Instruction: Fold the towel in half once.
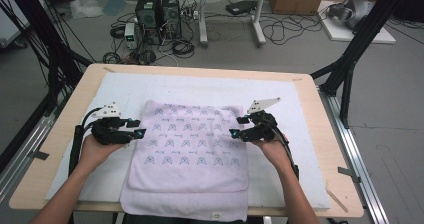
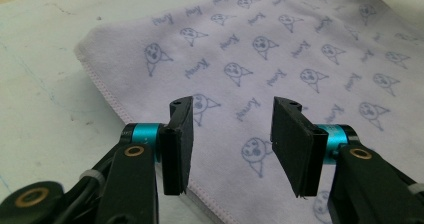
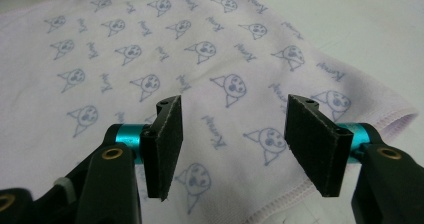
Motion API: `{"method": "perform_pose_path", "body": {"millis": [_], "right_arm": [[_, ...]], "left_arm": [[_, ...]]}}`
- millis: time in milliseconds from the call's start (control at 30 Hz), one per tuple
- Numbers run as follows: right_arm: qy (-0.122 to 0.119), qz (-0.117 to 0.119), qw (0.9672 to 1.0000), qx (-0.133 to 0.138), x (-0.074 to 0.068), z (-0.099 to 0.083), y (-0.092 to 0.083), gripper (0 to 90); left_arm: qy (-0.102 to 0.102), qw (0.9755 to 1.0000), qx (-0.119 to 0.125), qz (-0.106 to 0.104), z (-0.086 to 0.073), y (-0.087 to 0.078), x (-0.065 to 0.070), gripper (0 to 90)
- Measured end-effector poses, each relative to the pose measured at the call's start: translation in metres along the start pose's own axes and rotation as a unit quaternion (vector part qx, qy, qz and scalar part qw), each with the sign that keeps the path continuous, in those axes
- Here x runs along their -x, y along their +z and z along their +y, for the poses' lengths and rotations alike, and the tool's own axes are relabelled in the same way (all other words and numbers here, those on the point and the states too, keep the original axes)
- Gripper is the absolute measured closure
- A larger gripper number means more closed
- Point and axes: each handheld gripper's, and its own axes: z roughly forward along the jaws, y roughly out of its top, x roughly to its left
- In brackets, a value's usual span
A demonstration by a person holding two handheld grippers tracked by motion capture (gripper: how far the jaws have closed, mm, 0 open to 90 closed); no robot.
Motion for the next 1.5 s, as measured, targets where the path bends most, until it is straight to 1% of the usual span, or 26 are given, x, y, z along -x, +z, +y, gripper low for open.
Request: {"method": "perform_pose_path", "body": {"millis": [67,167,267,333,467,533,600,667,700,733,800,867,933,1000,1067,1100,1133,1167,1200,1233,1267,1300,1367,1433,1467,1500], "right_arm": [[0.005,0.002,1.0000,-0.004,0.002,0.001,0.001,39.8],[0.002,0.002,1.0000,-0.004,0.005,0.005,0.001,39.9],[0.001,0.000,1.0000,-0.008,0.008,0.009,0.002,39.7],[-0.002,-0.002,0.9999,-0.010,0.011,0.011,0.002,39.7],[-0.001,-0.010,0.9998,-0.018,0.020,0.019,0.001,39.7],[-0.003,-0.013,0.9997,-0.019,0.026,0.023,0.002,39.9],[0.001,-0.017,0.9994,-0.030,0.033,0.028,0.003,39.8],[0.000,-0.027,0.9994,-0.023,0.041,0.029,0.005,40.3],[0.007,-0.028,0.9991,-0.030,0.047,0.030,0.007,39.2],[0.013,-0.034,0.9985,-0.040,0.052,0.029,0.009,38.9],[0.018,-0.046,0.9978,-0.045,0.060,0.026,0.014,38.9],[0.031,-0.050,0.9973,-0.045,0.069,0.021,0.018,37.8],[0.039,-0.054,0.9964,-0.053,0.077,0.015,0.025,37.5],[0.047,-0.058,0.9955,-0.058,0.084,0.010,0.032,36.4],[0.064,-0.056,0.9947,-0.057,0.090,0.005,0.038,36.4],[0.069,-0.054,0.9945,-0.057,0.092,0.003,0.042,36.7],[0.070,-0.052,0.9944,-0.059,0.093,0.001,0.047,39.2],[0.072,-0.045,0.9942,-0.066,0.093,0.000,0.051,43.7],[0.069,-0.036,0.9943,-0.073,0.093,0.000,0.056,53.4],[0.064,-0.029,0.9944,-0.080,0.091,0.000,0.059,65.0],[0.060,-0.010,0.9950,-0.079,0.091,0.002,0.059,84.1],[0.057,-0.009,0.9956,-0.074,0.091,0.004,0.060,85.4],[0.050,-0.025,0.9949,-0.084,0.092,0.012,0.058,86.7],[0.059,-0.047,0.9949,-0.068,0.098,0.024,0.048,87.0],[0.058,-0.055,0.9951,-0.058,0.100,0.032,0.041,87.2],[0.054,-0.063,0.9952,-0.052,0.102,0.038,0.035,87.3]], "left_arm": [[0.000,1.0000,0.000,0.000,0.004,0.001,-0.001,52.1],[0.001,1.0000,0.006,0.004,0.006,0.001,-0.001,52.3],[-0.001,1.0000,-0.005,0.004,0.008,0.004,-0.004,52.3],[-0.003,1.0000,-0.002,0.007,0.010,0.005,-0.007,52.5],[-0.005,0.9998,-0.003,0.017,0.019,0.009,-0.018,53.3],[-0.005,0.9997,-0.010,0.023,0.025,0.013,-0.025,54.0],[-0.007,0.9996,-0.007,0.028,0.033,0.018,-0.033,54.1],[-0.008,0.9993,-0.011,0.034,0.039,0.024,-0.042,54.1],[-0.013,0.9991,-0.009,0.039,0.041,0.028,-0.046,53.8],[-0.019,0.9988,-0.013,0.042,0.042,0.032,-0.052,53.8],[-0.029,0.9980,-0.027,0.048,0.041,0.042,-0.063,51.4],[-0.049,0.9968,-0.029,0.055,0.036,0.052,-0.072,47.8],[-0.067,0.9949,-0.042,0.063,0.030,0.062,-0.081,42.9],[-0.083,0.9928,-0.055,0.067,0.024,0.072,-0.086,37.8],[-0.092,0.9918,-0.060,0.066,0.019,0.079,-0.089,36.6],[-0.094,0.9915,-0.062,0.065,0.017,0.082,-0.088,37.6],[-0.089,0.9922,-0.066,0.057,0.016,0.085,-0.088,43.8],[-0.080,0.9933,-0.066,0.050,0.015,0.087,-0.086,55.0],[-0.071,0.9945,-0.065,0.040,0.016,0.088,-0.084,64.7],[-0.062,0.9952,-0.063,0.041,0.017,0.089,-0.082,77.0],[-0.059,0.9954,-0.062,0.044,0.019,0.088,-0.081,82.8],[-0.060,0.9954,-0.059,0.047,0.021,0.087,-0.082,84.2],[-0.067,0.9949,-0.044,0.062,0.028,0.083,-0.084,85.9],[-0.074,0.9939,-0.021,0.078,0.040,0.075,-0.087,86.3],[-0.073,0.9935,-0.013,0.086,0.046,0.072,-0.088,86.4],[-0.072,0.9927,0.005,0.097,0.056,0.066,-0.089,86.6]]}}
